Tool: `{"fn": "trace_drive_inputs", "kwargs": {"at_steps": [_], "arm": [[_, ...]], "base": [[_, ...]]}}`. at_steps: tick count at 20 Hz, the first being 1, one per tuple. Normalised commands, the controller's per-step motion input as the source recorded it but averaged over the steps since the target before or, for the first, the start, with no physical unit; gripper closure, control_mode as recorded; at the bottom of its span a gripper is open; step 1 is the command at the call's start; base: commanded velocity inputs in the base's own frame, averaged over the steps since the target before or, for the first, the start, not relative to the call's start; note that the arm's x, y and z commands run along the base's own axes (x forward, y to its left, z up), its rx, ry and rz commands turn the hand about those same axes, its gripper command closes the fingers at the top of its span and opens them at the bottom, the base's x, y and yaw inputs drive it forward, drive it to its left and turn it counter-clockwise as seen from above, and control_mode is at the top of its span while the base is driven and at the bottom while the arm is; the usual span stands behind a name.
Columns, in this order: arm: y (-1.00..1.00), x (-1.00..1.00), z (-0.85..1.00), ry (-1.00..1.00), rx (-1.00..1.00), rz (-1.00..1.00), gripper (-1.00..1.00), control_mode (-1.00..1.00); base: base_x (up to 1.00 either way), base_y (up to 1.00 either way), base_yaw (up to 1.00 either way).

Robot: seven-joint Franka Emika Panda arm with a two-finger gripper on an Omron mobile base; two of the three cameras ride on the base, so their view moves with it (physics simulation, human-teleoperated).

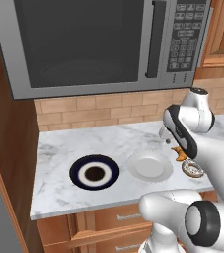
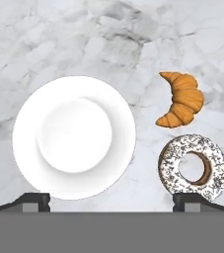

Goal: Place the pastries on the plates.

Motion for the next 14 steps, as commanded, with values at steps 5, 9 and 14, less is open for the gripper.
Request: {"fn": "trace_drive_inputs", "kwargs": {"at_steps": [5,9,14], "arm": [[-0.56,0.22,-0.33,0.05,0.0,0.0,-1.0,-1.0],[-0.58,0.22,-0.29,0.0,0.0,0.0,-1.0,-1.0],[-0.51,0.31,-0.29,0.0,0.0,0.0,-1.0,-1.0]], "base": [[0.0,0.0,0.0],[0.0,0.0,0.0],[0.0,0.0,0.0]]}}
